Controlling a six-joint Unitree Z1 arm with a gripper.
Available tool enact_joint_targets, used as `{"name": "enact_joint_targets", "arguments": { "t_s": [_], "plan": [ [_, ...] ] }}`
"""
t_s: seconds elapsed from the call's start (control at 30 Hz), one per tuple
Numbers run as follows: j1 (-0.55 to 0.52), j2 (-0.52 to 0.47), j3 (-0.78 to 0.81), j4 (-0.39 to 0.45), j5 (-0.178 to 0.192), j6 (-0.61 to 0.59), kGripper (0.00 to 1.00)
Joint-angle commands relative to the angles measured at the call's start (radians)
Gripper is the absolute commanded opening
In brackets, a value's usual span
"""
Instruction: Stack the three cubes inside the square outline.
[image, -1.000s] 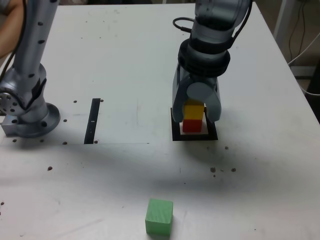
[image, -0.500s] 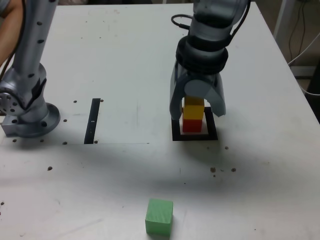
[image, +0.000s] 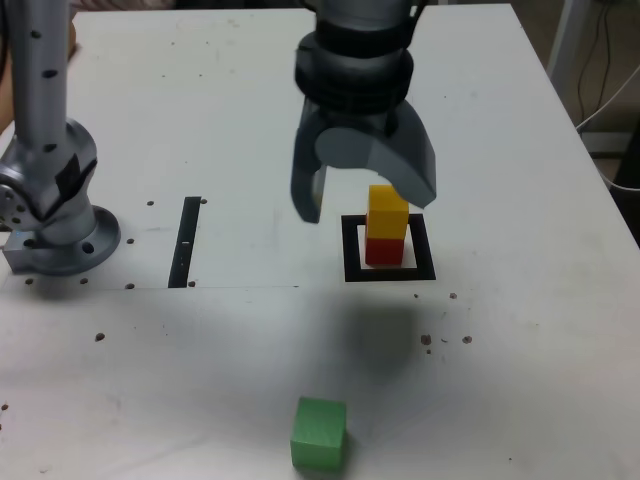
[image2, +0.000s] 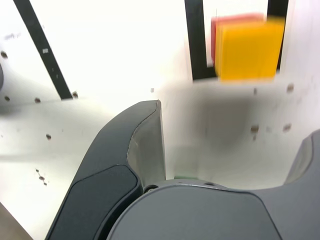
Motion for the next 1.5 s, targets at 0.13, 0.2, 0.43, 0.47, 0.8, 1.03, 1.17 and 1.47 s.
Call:
{"name": "enact_joint_targets", "arguments": {
  "t_s": [0.13,0.2,0.43,0.47,0.8,1.03,1.17,1.47],
  "plan": [
    [-0.082,-0.012,0.005,0.002,-0.037,-0.074,0.99],
    [-0.109,-0.013,0.021,0.002,-0.063,-0.099,0.99],
    [-0.206,-0.022,0.039,-0.005,-0.106,-0.210,0.99],
    [-0.223,-0.022,0.037,-0.008,-0.110,-0.230,0.99],
    [-0.369,0.103,-0.003,-0.093,-0.258,-0.366,0.99],
    [-0.407,0.136,0.002,-0.108,-0.238,-0.409,0.99],
    [-0.415,0.137,0.053,-0.136,-0.212,-0.424,0.99],
    [-0.448,0.157,0.158,-0.320,-0.114,-0.447,0.99]
  ]
}}
